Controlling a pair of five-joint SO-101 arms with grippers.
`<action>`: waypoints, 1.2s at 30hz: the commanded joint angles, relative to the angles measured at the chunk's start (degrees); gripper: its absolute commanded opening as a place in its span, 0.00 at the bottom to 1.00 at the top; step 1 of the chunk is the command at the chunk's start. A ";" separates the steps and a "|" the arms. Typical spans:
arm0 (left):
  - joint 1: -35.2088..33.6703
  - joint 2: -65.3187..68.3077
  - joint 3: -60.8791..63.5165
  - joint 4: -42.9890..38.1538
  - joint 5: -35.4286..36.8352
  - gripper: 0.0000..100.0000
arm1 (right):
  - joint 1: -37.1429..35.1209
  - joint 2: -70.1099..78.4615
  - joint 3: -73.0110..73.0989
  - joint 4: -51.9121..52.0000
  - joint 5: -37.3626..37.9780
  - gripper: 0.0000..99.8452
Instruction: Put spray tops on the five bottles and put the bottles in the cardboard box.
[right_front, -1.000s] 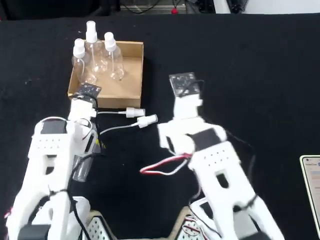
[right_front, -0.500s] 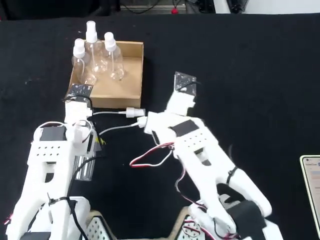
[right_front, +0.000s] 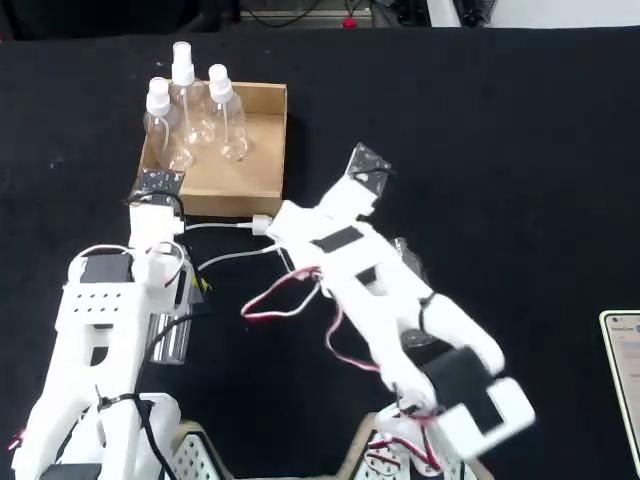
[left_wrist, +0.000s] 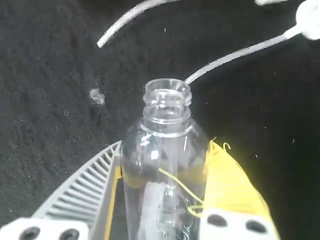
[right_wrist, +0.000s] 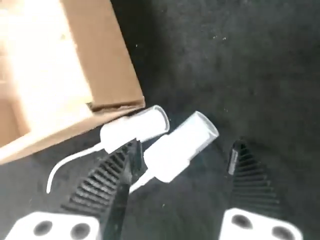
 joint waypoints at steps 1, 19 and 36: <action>0.40 -1.67 -0.13 -0.70 0.44 0.16 | -0.62 3.47 -5.76 -1.32 -1.32 0.28; 0.40 -1.67 -0.31 -0.70 0.44 0.16 | 0.70 8.75 -10.59 10.64 5.80 0.08; 0.40 -1.67 -0.57 -0.70 0.44 0.16 | -0.26 -8.04 -2.33 22.51 40.70 0.24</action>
